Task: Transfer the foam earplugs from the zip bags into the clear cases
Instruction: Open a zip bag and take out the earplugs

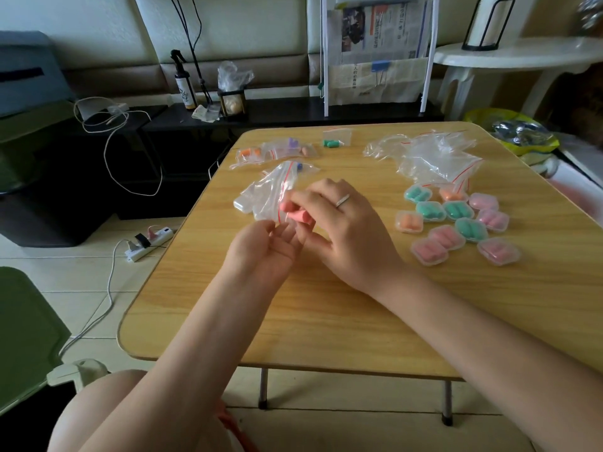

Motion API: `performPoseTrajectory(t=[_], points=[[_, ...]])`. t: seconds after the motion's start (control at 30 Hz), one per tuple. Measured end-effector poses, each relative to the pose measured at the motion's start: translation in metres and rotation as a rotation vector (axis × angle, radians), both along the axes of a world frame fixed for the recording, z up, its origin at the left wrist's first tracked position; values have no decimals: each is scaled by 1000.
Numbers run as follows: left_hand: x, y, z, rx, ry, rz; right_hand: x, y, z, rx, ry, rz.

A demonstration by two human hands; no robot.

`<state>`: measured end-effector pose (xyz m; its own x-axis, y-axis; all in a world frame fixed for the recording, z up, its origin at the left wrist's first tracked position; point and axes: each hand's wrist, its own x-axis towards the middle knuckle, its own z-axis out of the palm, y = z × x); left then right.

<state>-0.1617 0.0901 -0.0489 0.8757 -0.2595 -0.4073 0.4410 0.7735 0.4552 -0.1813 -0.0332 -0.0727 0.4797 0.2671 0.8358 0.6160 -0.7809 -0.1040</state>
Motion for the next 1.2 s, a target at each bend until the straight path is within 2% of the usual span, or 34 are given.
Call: performPoseTrajectory(t=[0.13, 0.33, 0.4, 0.53, 0.63, 0.83, 0.97, 1.03, 1.07, 1.13, 1.2], points=[[3, 1, 5, -104, 65, -27, 2, 1, -3, -121, -31, -31], [11, 2, 3, -192, 160, -62, 4, 3, -8, -219, 162, -48], [13, 2, 4, -186, 170, -72, 2, 3, -6, -139, 198, 3], [9, 0, 7, -145, 157, -54, 0, 2, 3, 198, 213, 183], [5, -7, 4, 111, 74, -33, 1, -1, 5, 295, 171, 162], [-2, -21, -8, 901, -330, -14, 7, -10, 5, 309, 159, 100], [-1, -23, -10, 1063, -420, 48, 11, -17, 7, 317, 110, 34], [-1, -25, -10, 1108, -494, 52, 16, -26, 9, 318, 27, -107], [-3, -25, -9, 1185, -587, 44, 19, -33, 11, 325, -28, -219], [-11, -23, -10, 1441, -906, -42, 25, -55, 21, 357, -118, -430], [-21, -23, -13, 1649, -1196, -174, 29, -80, 34, 356, -196, -546]])
